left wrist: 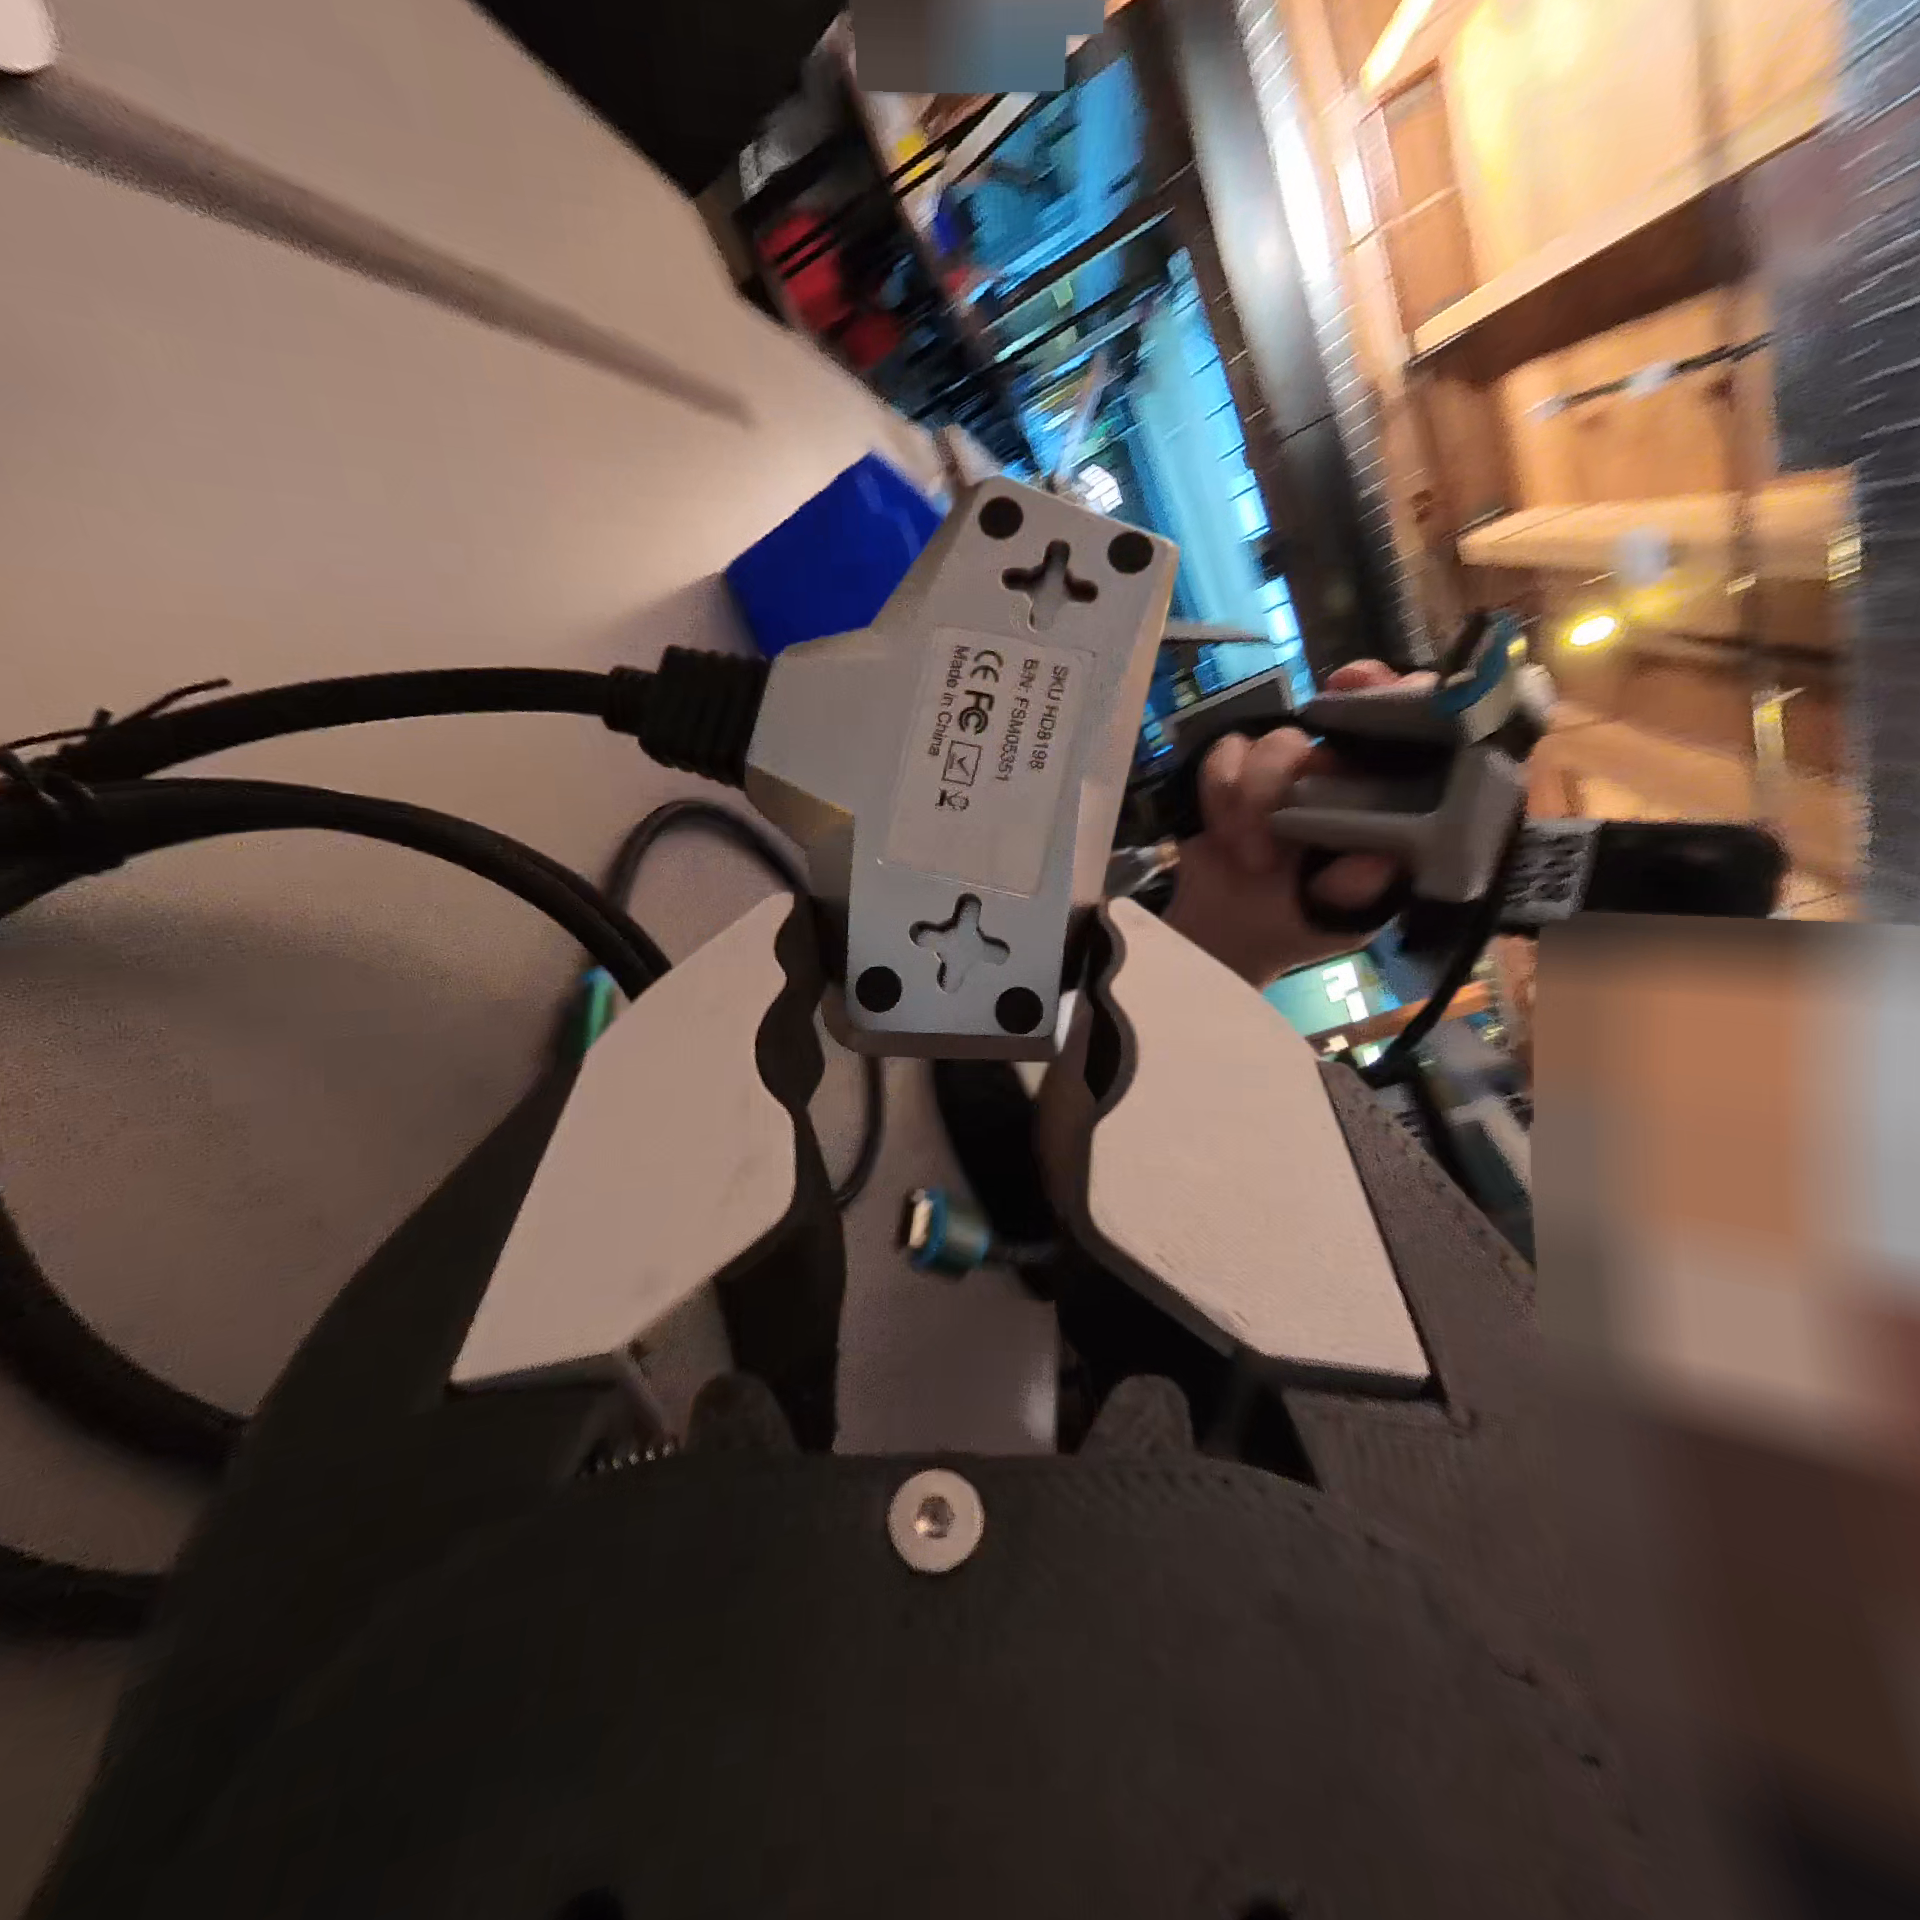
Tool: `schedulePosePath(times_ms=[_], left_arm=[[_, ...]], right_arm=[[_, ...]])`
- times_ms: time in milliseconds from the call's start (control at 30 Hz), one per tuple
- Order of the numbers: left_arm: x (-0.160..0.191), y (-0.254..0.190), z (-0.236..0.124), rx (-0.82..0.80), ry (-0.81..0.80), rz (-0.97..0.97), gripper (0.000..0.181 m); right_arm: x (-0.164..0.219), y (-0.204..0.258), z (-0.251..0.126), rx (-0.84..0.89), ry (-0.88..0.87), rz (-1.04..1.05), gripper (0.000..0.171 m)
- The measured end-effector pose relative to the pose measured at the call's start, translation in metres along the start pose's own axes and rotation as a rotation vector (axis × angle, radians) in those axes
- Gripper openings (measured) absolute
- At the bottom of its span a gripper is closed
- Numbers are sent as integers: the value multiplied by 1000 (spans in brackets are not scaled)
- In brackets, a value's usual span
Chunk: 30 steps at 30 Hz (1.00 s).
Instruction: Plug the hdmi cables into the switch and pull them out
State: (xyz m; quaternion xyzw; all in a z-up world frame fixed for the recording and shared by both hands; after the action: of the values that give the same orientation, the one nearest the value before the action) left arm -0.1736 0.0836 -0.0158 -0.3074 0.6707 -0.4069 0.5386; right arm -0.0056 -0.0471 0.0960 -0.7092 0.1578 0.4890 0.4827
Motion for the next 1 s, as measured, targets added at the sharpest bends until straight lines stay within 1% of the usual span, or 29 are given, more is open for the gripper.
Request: schedulePosePath(times_ms=[167, 267, 433, 600, 767, 900, 1000], left_arm=[[2, -9, 19, 208, -121, -60, 48], [2, -16, 26, 259, -197, -30, 48], [3, -32, 35, 201, -331, 150, 48], [7, -39, 38, 181, -416, 203, 48], [12, -45, 39, 160, -488, 255, 47], [15, -49, 39, 117, -502, 320, 48], [16, -49, 39, 112, -520, 324, 48]], right_arm=[[-6, 3, 1, 71, 58, -59, 7], [-14, 5, -4, 101, 96, -128, 8], [-25, 13, -8, 103, 155, -236, 8], [-31, 22, -7, 105, 205, -300, 7], [-33, 31, -1, 103, 226, -295, 7], [-32, 35, 3, 117, 236, -307, 7], [-33, 35, 3, 123, 248, -303, 7]])
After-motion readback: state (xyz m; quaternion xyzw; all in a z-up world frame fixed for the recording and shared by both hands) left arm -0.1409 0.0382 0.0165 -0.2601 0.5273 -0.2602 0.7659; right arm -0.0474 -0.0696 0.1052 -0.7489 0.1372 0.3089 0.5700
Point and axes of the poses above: each gripper's, where its closed fingertips meet, z out along the fingers, x out of its underside, y = z × x across the jaws, the point moved 8 cm from there along -z, back along the fingers, and after that the axes turned 1 degree about z, right-handed, at the moved point
